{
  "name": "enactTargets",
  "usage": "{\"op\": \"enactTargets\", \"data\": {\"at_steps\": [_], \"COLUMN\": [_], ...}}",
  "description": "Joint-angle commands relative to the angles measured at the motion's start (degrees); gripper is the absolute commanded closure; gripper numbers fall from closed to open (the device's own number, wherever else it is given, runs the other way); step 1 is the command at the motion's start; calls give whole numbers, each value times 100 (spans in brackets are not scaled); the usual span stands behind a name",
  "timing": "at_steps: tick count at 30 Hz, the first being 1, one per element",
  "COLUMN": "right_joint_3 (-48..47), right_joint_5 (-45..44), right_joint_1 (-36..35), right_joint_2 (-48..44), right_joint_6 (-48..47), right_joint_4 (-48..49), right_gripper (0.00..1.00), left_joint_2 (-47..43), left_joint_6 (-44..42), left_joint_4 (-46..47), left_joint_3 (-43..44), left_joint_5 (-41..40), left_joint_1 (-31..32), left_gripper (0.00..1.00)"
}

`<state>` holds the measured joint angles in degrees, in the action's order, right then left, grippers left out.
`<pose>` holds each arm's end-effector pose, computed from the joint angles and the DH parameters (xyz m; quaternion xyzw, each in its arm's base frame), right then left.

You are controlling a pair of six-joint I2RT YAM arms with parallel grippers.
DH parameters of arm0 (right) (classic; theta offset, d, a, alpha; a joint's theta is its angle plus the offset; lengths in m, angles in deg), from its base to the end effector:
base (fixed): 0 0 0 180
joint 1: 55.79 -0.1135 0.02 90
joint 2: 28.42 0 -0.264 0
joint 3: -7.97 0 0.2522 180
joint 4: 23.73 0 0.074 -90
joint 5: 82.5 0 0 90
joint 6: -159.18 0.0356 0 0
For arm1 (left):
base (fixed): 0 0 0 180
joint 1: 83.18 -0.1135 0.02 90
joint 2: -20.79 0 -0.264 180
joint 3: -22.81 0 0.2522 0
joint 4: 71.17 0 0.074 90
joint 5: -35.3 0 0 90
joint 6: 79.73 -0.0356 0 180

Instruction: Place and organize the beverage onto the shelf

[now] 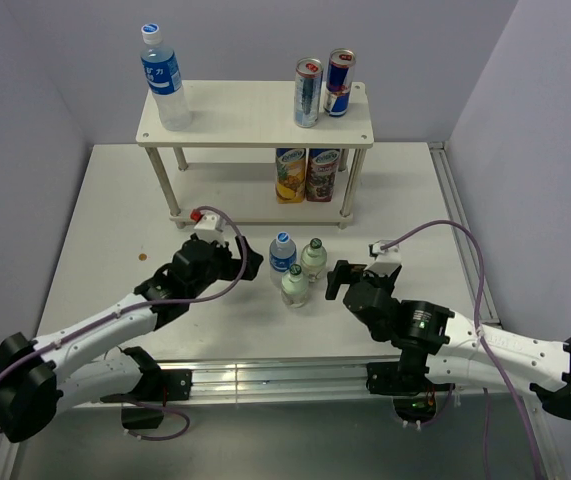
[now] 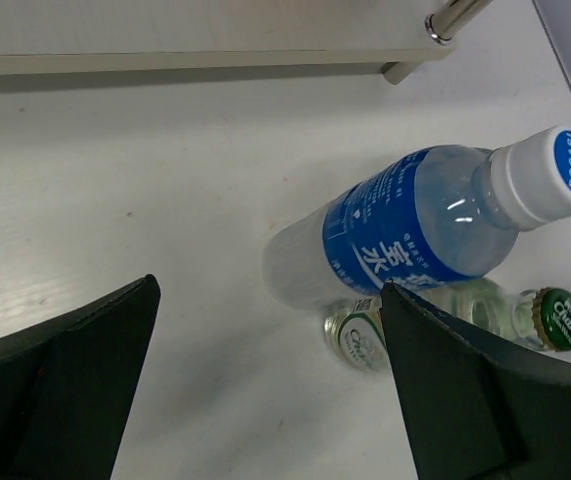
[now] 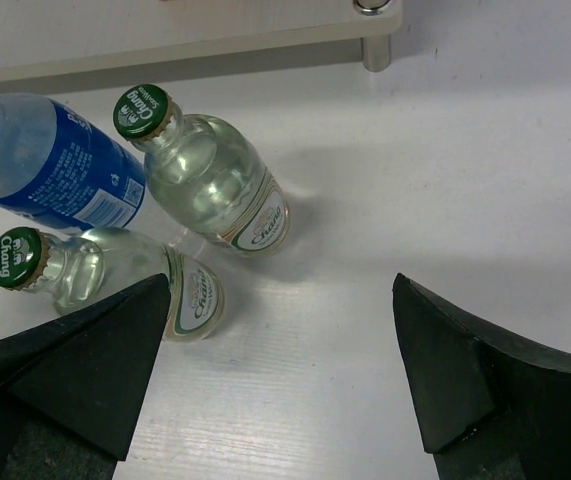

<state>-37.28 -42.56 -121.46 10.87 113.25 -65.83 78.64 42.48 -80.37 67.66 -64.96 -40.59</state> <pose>0.0845 0.1206 0.2497 0.0369 0.8294 0.1186 0.5446 0.1708 -0.1484 0.2391 0.0251 0.8278 -0.2784 0.4864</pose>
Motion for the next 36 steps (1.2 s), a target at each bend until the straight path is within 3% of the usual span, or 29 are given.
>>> {"op": "enactTargets", "data": {"at_steps": [1, 5, 19, 28, 36], "right_joint_3": [-24, -33, -7, 2, -7], "right_joint_5": [-126, -170, -179, -153, -118], "right_joint_1": [-25, -34, -25, -25, -25], "right_joint_2": [0, 79, 114, 140, 184], "right_joint_6": [119, 128, 119, 84, 49], "right_joint_4": [118, 100, 144, 171, 215], "right_gripper": [1, 1, 1, 1, 1], "left_joint_2": [455, 991, 1649, 2775, 2873], "left_joint_6": [181, 181, 119, -13, -196], "left_joint_4": [1196, 1530, 2145, 2488, 3006], "left_joint_3": [-94, -86, -174, 529, 538], "left_joint_5": [375, 227, -283, -555, -1250], "left_joint_1": [83, 372, 1005, 1137, 1296], "left_gripper": [1, 1, 1, 1, 1]}}
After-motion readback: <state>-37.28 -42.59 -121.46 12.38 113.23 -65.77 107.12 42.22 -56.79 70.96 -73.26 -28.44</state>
